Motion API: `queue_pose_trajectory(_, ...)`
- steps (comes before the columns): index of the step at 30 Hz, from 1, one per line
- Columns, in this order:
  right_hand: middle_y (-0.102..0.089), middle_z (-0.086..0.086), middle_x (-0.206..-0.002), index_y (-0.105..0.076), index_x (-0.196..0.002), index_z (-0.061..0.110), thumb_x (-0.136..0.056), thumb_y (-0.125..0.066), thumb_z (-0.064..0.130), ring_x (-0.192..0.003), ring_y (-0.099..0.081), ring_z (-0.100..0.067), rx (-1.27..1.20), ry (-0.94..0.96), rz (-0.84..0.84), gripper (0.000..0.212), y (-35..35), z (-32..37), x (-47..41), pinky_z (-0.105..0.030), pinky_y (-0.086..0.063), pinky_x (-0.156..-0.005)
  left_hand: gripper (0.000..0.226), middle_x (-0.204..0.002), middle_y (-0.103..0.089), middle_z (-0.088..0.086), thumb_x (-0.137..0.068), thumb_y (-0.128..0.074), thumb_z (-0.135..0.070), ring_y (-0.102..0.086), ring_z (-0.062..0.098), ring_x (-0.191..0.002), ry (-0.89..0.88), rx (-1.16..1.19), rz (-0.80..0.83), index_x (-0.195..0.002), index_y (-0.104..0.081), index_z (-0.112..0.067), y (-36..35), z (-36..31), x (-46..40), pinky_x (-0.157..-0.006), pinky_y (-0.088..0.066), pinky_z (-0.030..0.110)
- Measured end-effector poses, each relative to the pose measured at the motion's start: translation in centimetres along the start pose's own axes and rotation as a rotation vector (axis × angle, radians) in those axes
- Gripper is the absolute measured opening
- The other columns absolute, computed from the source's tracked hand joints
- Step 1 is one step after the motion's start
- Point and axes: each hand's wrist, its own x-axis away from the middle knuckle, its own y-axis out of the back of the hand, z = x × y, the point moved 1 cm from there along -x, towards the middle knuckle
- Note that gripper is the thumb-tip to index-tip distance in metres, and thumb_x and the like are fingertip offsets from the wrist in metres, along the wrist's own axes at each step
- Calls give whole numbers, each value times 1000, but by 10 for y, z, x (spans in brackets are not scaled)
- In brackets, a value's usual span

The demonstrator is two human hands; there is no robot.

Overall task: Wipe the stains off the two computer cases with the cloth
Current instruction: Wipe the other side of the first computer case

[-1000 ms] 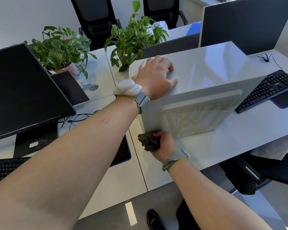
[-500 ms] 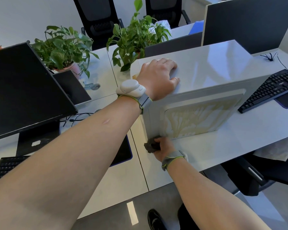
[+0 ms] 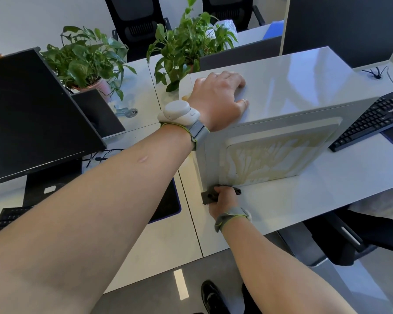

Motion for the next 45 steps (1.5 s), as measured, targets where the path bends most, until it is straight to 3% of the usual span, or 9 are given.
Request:
queue_pose_trajectory(2,-61,-16,-102,-59,-105,8,-95,-49,-2,-96,-63,-34,-32,13,56,17,-8,0,8,-49,-50,-104,44,-148,-50,-9,-96,-49,-47,-42,21,-134,-3,-1,-1,-136,-54,-29,-1,0,0,-112,-24,41)
queue_pose_trajectory(8,-63,-16,-78,-57,-89,5,-97,-39,-5,-71,-66,-39,-181,70,235,22,-19,23,51,-64,-46,-101,42,-147,-50,-9,-97,-49,-47,-42,22,-134,-5,-3,-9,-135,-54,-30,-1,0,-1,-111,-25,41)
queue_pose_trajectory(12,-64,-20,-102,-56,-115,4,-100,-46,-3,-79,-68,-40,-244,98,332,19,-40,47,98,-57,-56,-84,44,-149,-46,-4,-100,-43,-47,-39,25,-135,-18,-57,43,-139,-48,-28,-3,1,-2,-111,-24,44)
queue_pose_trajectory(18,-66,-26,-126,-57,-131,3,-98,-54,-1,-115,-64,-46,-302,184,367,33,-58,65,143,-59,-54,-96,48,-157,-39,-3,-101,-44,-48,-31,24,-143,16,-31,125,-146,-43,-29,1,3,-6,-117,-17,43)
queue_pose_trajectory(24,-76,-19,-102,-66,-121,-5,-93,-69,8,-85,-76,-31,-184,381,281,31,-54,85,160,-34,-60,-65,50,-158,-40,-6,-100,-50,-50,-31,22,-145,24,13,108,-146,-46,-31,3,6,-5,-118,-16,41)
queue_pose_trajectory(33,-74,-13,-89,-64,-97,8,-83,-80,23,-77,-73,-28,-32,661,96,27,-40,126,173,-40,-61,-61,59,-163,-34,-7,-97,-40,-52,-29,24,-149,-34,-68,125,-155,-35,-44,1,7,-2,-121,-17,45)
queue_pose_trajectory(35,-72,-7,-91,-62,-98,16,-73,-81,36,-82,-72,-27,125,857,-4,36,-31,146,171,-50,-63,-71,54,-163,-34,-6,-98,-39,-52,-27,24,-149,-20,-76,150,-152,-38,-48,2,4,-3,-120,-15,45)
queue_pose_trajectory(40,-57,-4,-117,-65,-118,19,-82,-68,32,-107,-53,-27,1266,1752,-254,39,-13,179,169,-41,-48,-91,62,-160,-37,-7,-83,-39,-54,-29,23,-146,42,-13,165,-144,-46,-49,9,-3,-3,-119,-16,44)
queue_pose_trajectory(45,-56,-7,-135,-62,-126,16,-91,-62,38,-124,-49,-29,1520,1780,89,41,-9,204,159,-44,-42,-108,51,-156,-41,-11,-87,-42,-50,-33,22,-143,111,41,180,-137,-55,-52,10,-3,-12,-118,-19,44)
